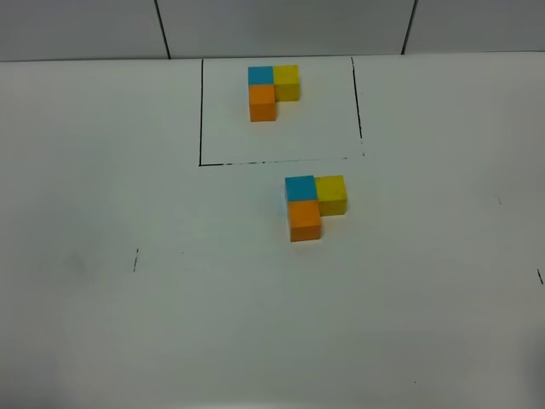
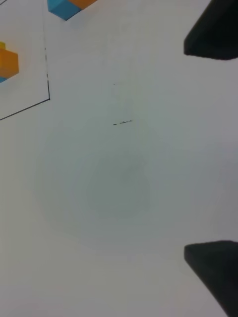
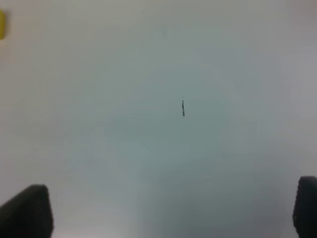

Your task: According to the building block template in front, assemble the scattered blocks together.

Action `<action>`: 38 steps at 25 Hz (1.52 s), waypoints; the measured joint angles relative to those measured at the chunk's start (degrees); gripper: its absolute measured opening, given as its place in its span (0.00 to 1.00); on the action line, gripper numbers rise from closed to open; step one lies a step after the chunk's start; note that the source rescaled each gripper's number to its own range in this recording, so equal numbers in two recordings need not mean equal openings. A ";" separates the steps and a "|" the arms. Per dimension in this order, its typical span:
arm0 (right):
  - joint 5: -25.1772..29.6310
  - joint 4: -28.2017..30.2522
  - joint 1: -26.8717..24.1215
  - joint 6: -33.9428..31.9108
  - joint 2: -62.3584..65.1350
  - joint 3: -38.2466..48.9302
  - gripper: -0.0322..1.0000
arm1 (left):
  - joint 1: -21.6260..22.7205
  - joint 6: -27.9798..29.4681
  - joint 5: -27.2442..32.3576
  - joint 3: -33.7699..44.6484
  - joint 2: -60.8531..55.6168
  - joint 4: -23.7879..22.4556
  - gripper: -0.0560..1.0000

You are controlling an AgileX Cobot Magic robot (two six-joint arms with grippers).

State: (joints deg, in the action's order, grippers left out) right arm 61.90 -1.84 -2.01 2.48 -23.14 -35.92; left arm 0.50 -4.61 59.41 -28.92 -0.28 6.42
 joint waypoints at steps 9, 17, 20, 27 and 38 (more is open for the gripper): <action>1.54 -2.40 0.00 -0.05 9.15 2.77 0.99 | 0.00 0.00 0.00 0.00 0.00 0.00 0.69; -0.87 -2.71 0.00 -0.01 17.12 7.35 0.96 | 0.00 0.00 0.00 0.00 0.00 0.00 0.69; -1.03 -2.61 0.00 -0.01 18.65 7.35 0.94 | 0.00 0.00 0.00 0.00 0.00 0.00 0.69; -0.97 -2.54 0.45 0.07 20.19 7.41 0.88 | 0.00 0.00 0.00 0.00 0.00 0.00 0.69; -0.97 -2.54 0.52 0.07 20.19 7.41 0.83 | 0.00 0.00 0.00 0.00 0.00 0.00 0.69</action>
State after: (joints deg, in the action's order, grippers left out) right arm 60.93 -4.38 -1.49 2.55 -2.95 -28.52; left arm 0.50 -4.61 59.41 -28.92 -0.28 6.42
